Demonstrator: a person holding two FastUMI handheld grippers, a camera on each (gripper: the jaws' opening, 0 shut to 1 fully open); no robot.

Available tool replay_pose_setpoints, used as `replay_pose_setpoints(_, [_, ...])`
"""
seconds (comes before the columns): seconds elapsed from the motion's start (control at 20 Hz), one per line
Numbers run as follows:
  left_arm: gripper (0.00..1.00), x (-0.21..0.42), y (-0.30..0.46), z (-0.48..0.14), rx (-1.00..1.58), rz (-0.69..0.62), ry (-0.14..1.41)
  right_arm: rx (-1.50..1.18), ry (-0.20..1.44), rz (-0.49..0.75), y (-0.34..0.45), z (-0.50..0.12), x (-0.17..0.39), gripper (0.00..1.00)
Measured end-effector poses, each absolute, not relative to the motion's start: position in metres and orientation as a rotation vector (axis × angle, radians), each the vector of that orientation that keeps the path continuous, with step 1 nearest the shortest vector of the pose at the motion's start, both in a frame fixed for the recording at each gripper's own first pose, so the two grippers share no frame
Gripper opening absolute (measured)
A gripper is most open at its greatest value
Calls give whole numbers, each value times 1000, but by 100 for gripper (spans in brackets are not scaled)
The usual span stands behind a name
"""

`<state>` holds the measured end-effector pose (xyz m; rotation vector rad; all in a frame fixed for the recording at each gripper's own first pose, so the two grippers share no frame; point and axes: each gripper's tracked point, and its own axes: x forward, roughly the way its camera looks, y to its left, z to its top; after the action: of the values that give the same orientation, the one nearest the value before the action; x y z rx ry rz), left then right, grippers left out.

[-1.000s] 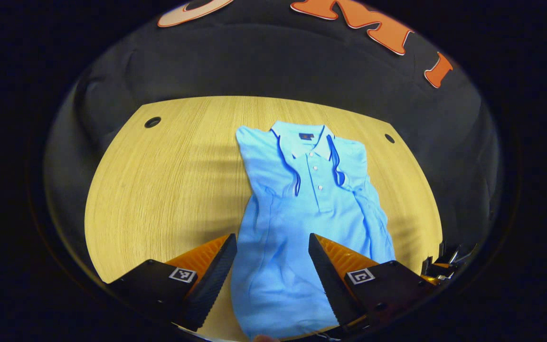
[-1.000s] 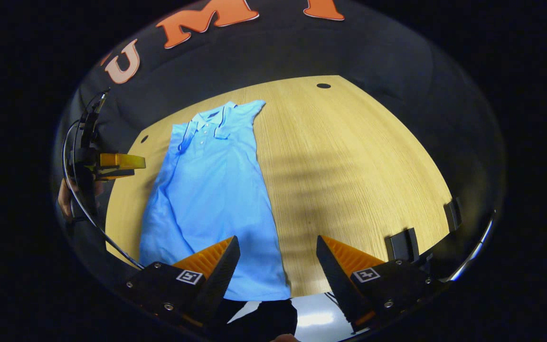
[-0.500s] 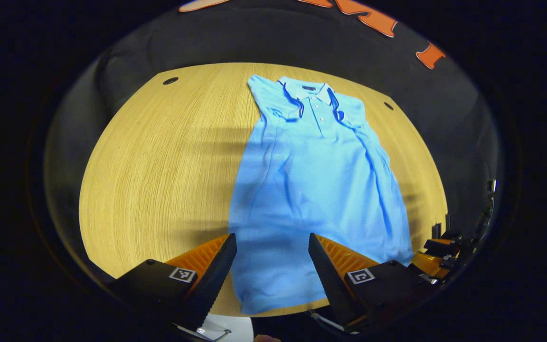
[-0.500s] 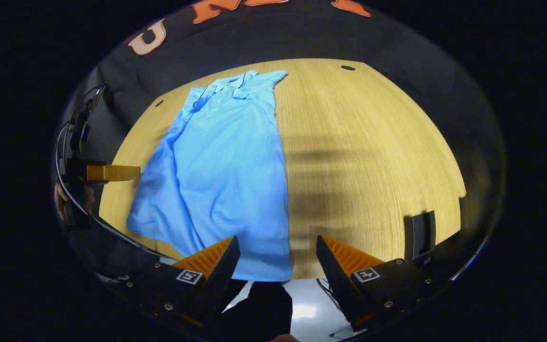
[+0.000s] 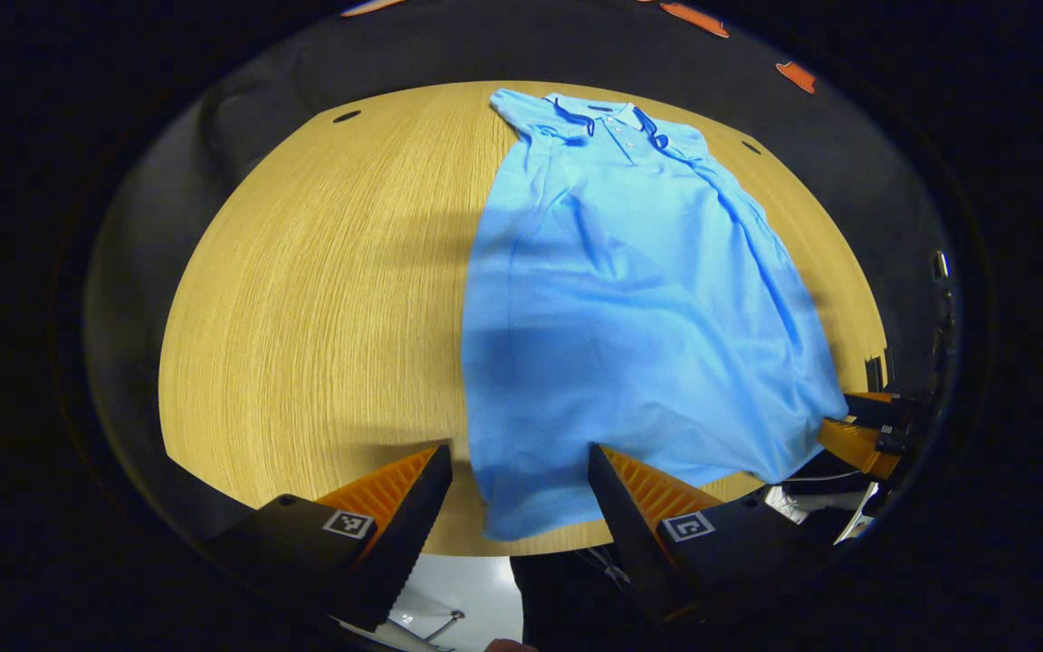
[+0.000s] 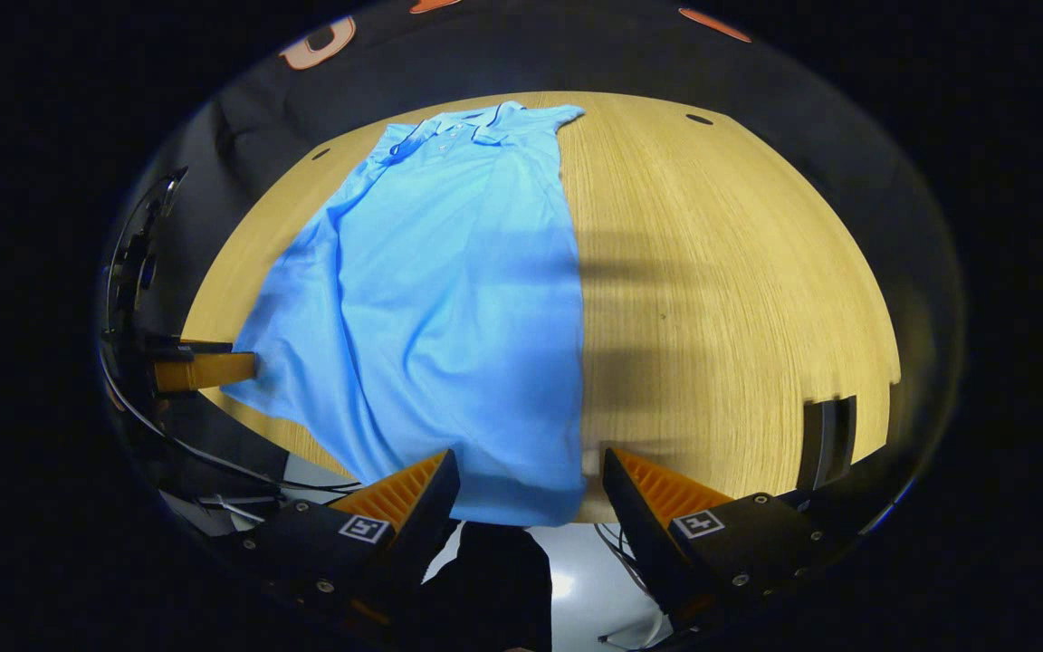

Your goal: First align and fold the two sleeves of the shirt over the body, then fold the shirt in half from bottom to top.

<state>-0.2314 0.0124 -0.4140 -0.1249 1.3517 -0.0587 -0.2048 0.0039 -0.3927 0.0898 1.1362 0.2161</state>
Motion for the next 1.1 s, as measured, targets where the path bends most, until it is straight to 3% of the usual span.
replay_pose_setpoints(0.15, [98,-229,13,-416,-92,-64,1337,62,1132,211,3,-394,-200,95])
replay_pose_setpoints(0.25, [98,-228,11,-416,-71,-61,1342,3,1135,173,-6,-397,-199,87])
replay_pose_setpoints(0.3, [98,-229,9,-417,-69,-60,1348,5,1136,163,-3,-398,-198,72])
replay_pose_setpoints(0.4, [93,-228,6,-414,-89,-38,1350,10,1144,154,-1,-398,-197,57])
replay_pose_setpoints(0.45, [79,-226,2,-417,-91,-40,1342,22,1141,144,0,-397,-193,46])
replay_pose_setpoints(0.5, [72,-223,-1,-416,-93,-51,1331,43,1147,128,1,-398,-191,26])
replay_pose_setpoints(0.55, [39,-221,-4,-415,-98,-61,1329,76,1151,129,4,-397,-187,16])
replay_pose_setpoints(0.6, [24,-220,-5,-417,-94,-71,1340,137,1160,134,10,-396,-185,10])
replay_pose_setpoints(0.7, [10,-213,-7,-416,-106,-93,1332,281,1179,138,20,-389,-183,5])
replay_pose_setpoints(1.1, [8,-141,-6,-362,-184,-161,1177,339,1076,200,6,-320,-136,5])
